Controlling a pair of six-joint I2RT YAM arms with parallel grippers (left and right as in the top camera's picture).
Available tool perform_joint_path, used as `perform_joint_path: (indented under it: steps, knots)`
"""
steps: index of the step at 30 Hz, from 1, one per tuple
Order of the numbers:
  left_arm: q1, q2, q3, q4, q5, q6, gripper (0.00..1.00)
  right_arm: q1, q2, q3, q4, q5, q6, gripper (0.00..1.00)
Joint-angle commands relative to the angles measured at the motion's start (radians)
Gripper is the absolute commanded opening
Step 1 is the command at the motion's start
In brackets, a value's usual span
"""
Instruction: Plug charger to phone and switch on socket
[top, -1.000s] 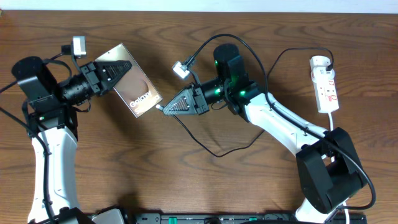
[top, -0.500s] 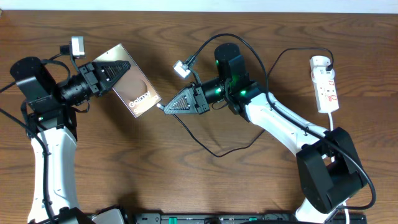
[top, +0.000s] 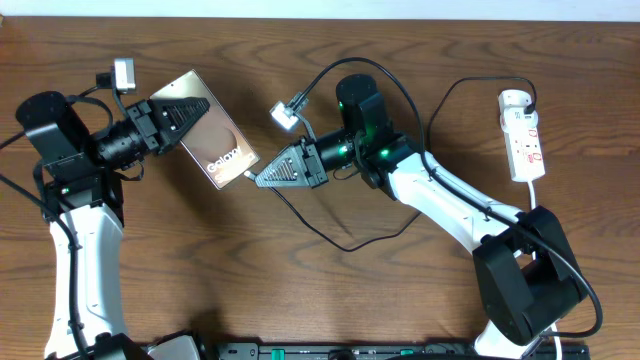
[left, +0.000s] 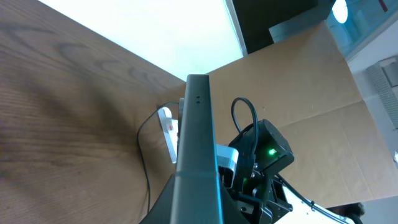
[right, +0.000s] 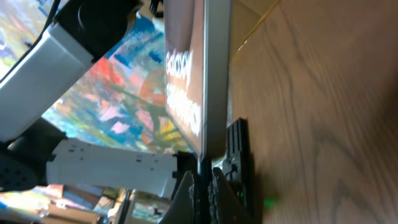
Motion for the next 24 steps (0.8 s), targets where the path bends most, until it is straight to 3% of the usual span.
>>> perform_joint_path:
  steps: [1, 12, 20, 24]
  knots:
    - [0.003, -0.002, 0.004, 0.009, 0.03, -0.005, 0.07, 0.003, -0.005, 0.018, 0.015, 0.022, 0.019, 0.01]
    - [0.003, -0.002, 0.004, 0.047, -0.011, -0.044, 0.07, -0.007, -0.005, 0.018, -0.026, 0.022, 0.02, 0.01]
    - [0.003, -0.002, 0.004, 0.396, -0.011, -0.345, 0.07, -0.034, -0.005, 0.018, -0.052, 0.039, 0.016, 0.01]
    - [0.003, -0.002, 0.004, 0.465, -0.011, -0.414, 0.07, -0.071, -0.005, 0.018, -0.199, 0.145, -0.025, 0.01]
